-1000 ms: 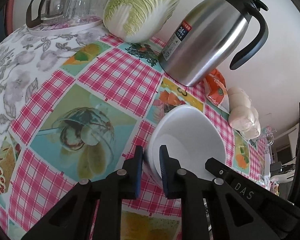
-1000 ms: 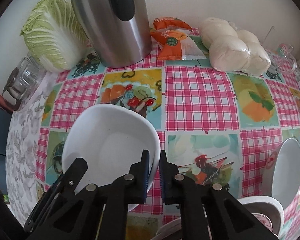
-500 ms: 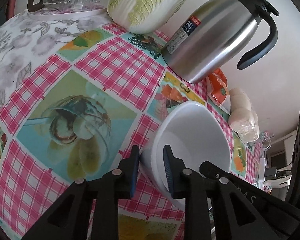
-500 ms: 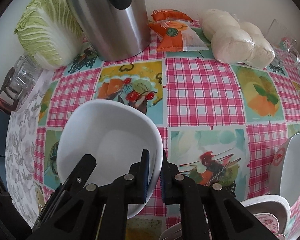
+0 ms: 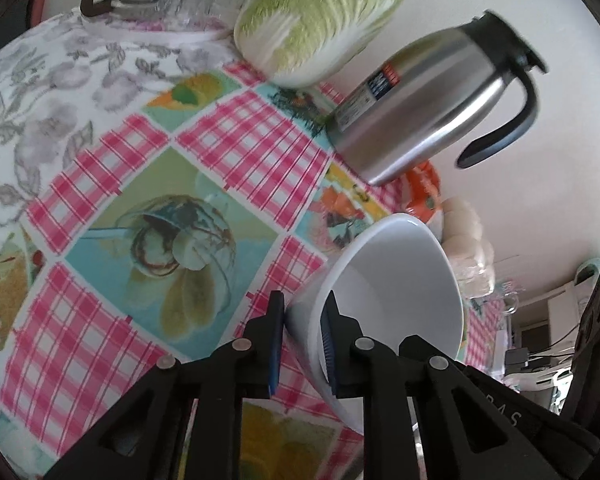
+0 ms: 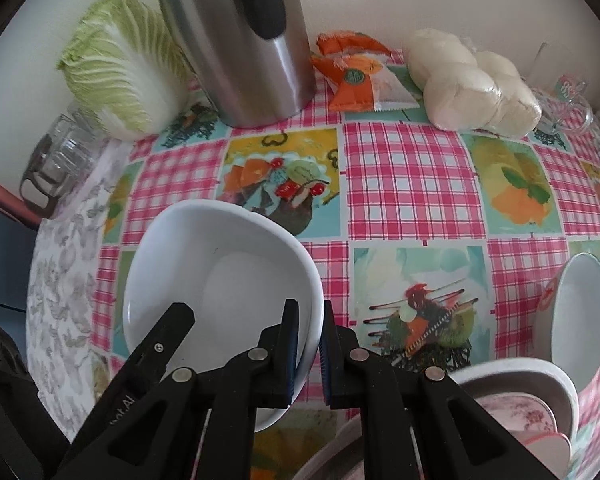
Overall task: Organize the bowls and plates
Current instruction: 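Lift the white square bowl with the right gripper and carry it over the stack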
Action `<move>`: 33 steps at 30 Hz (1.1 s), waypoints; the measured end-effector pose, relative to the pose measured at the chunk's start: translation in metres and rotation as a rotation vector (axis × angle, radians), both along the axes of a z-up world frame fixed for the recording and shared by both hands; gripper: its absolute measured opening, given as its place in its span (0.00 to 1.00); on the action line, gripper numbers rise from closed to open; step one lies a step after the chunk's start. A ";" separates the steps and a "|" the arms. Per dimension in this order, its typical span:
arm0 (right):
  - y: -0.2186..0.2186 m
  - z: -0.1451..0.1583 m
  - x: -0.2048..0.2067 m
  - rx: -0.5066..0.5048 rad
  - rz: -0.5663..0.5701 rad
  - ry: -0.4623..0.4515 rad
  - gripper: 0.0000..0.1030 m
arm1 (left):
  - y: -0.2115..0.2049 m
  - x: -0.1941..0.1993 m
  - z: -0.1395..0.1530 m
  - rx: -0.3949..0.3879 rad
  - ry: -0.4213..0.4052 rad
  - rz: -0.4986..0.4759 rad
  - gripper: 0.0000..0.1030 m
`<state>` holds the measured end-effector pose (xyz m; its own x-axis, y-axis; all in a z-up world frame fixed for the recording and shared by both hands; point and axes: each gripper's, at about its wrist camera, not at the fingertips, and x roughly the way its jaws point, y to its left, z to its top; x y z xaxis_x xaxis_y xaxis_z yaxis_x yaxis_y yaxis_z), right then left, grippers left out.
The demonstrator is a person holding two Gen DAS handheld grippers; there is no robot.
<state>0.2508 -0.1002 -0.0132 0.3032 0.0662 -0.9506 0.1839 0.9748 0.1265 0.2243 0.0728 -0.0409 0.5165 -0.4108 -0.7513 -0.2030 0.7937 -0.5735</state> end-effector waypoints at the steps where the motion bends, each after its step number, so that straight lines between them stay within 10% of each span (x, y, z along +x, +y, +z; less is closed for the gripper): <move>1: 0.000 0.007 -0.004 0.006 0.003 -0.011 0.10 | 0.001 -0.003 0.006 -0.001 -0.008 0.000 0.18; 18: -0.019 0.098 -0.084 0.072 0.029 -0.156 0.10 | -0.012 -0.083 0.095 0.031 -0.180 -0.037 0.18; 33: -0.053 0.099 -0.153 0.176 -0.037 -0.238 0.10 | -0.043 -0.130 0.108 0.148 -0.236 -0.130 0.18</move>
